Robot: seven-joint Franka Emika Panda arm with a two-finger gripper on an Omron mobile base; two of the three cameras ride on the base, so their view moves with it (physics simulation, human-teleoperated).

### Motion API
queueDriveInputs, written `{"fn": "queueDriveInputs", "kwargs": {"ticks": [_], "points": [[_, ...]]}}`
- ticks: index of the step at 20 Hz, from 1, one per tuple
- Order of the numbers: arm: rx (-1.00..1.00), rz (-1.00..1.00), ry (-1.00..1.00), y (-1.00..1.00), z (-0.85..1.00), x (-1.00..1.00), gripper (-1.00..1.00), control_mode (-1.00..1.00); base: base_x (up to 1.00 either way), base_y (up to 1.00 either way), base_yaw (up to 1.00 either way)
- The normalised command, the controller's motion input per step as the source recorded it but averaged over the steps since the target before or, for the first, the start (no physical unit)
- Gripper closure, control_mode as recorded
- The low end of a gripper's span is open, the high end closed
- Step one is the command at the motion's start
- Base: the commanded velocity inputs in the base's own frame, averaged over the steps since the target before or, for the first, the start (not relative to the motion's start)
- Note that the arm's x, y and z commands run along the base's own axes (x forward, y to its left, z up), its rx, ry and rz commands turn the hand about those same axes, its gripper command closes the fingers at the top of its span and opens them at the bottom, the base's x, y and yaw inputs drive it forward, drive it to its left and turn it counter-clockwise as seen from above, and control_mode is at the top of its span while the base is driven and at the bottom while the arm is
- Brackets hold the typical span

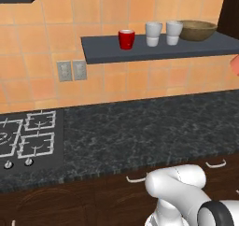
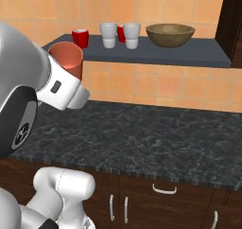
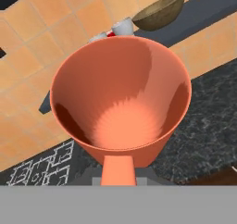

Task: Gather all objects into one cabinet and sort the glasses and bowls to opposite sides.

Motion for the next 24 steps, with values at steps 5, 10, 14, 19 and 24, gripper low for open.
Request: {"fn": "queueDriveInputs", "kwargs": {"ticks": [5,10,14,19,24], "points": [[0.0,0.0,0.0,0.0,0.0,0.0,1.0,1.0,0.16,0.04,0.0],[0.0,0.0,0.0,0.0,0.0,0.0,1.0,1.0,0.46,0.05,0.01],[0.0,0.0,0.0,0.0,0.0,0.0,1.0,1.0,0.03,0.01,0.0],[0.0,0.0,0.0,0.0,0.0,0.0,1.0,1.0,0.0,0.0,0.0],[0.0,0.0,0.0,0.0,0.0,0.0,1.0,1.0,0.0,0.02,0.0]]}}
